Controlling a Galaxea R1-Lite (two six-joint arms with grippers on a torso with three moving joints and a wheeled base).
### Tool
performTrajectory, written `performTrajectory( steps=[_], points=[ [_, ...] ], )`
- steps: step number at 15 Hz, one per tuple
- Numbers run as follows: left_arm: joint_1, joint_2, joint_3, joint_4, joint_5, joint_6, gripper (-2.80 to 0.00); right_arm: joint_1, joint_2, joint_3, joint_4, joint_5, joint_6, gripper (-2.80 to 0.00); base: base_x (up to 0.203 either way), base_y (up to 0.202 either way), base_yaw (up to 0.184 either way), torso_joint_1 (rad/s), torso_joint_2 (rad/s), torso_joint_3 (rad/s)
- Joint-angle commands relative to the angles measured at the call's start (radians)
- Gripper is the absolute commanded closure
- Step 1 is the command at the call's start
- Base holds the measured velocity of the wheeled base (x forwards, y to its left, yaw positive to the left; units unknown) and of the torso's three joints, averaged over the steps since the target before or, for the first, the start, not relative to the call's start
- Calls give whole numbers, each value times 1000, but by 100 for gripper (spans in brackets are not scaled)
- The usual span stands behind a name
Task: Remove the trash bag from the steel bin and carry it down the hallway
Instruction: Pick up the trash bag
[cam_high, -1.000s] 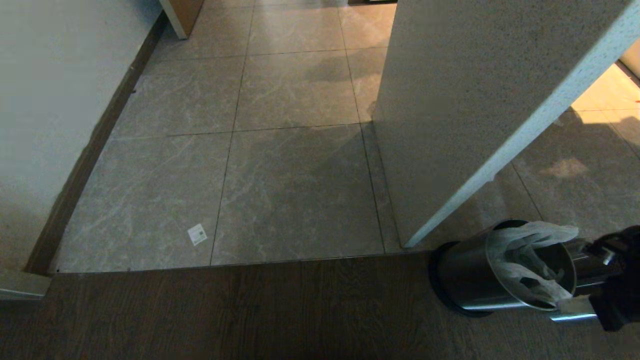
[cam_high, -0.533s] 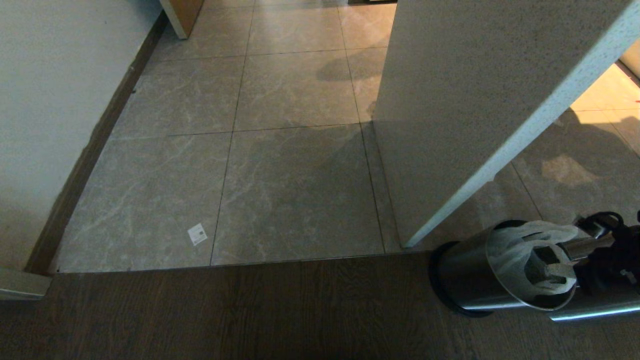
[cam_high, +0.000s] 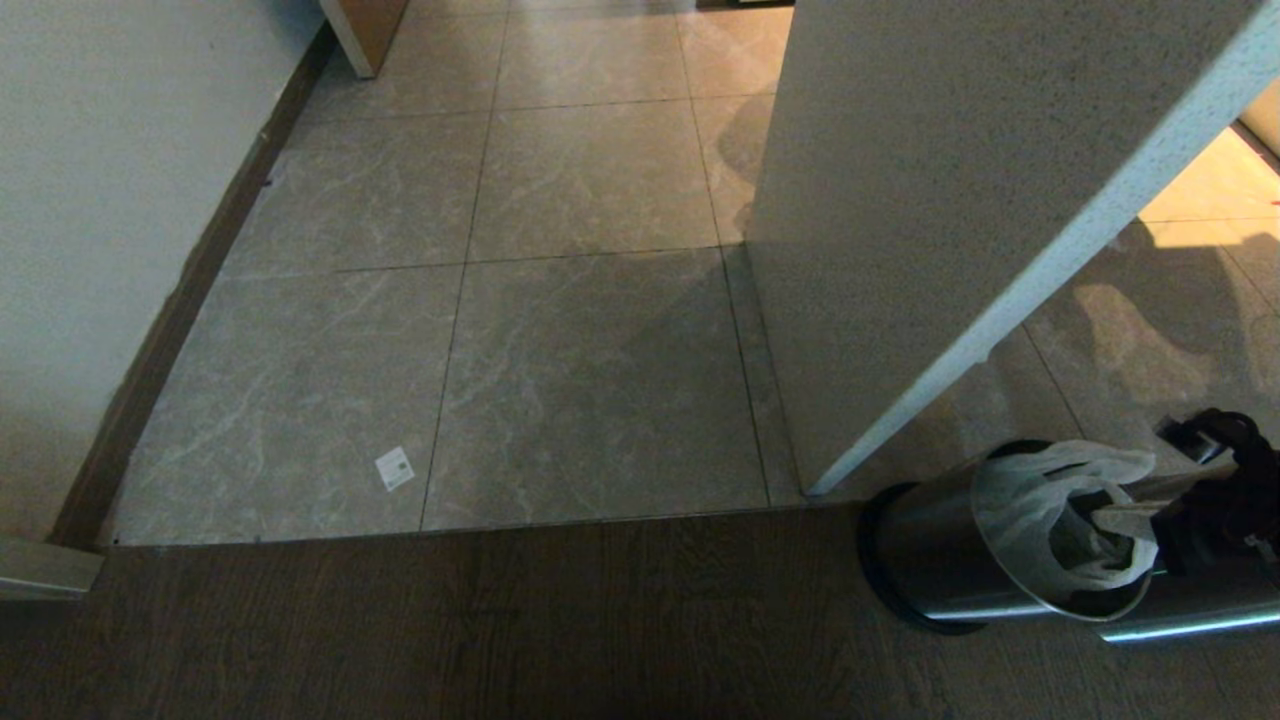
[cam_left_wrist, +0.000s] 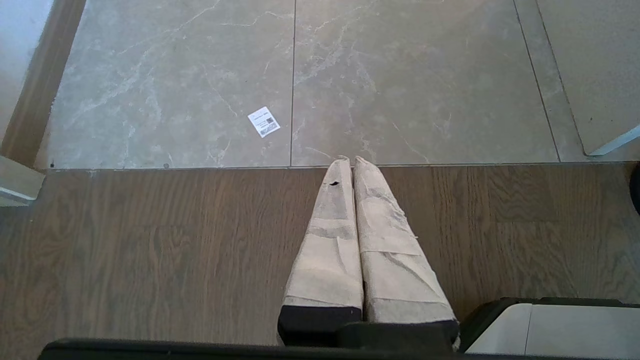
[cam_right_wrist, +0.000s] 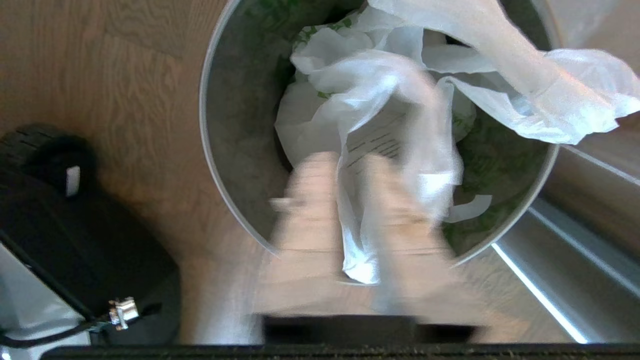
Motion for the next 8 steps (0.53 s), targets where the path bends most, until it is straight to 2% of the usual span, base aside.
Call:
performTrajectory(
  steps=[1, 5, 8],
  points=[
    [0, 0, 0, 0, 1, -1, 0, 0, -16, 5, -3, 2, -40, -280, 0, 0, 0, 0, 0, 0],
    [0, 0, 0, 0, 1, -1, 0, 0, -34, 2, -5, 3, -77, -280, 0, 0, 0, 0, 0, 0],
    [0, 0, 0, 0, 1, -1, 0, -7, -61, 3, -4, 5, -144, -280, 0, 0, 0, 0, 0, 0]
  ],
)
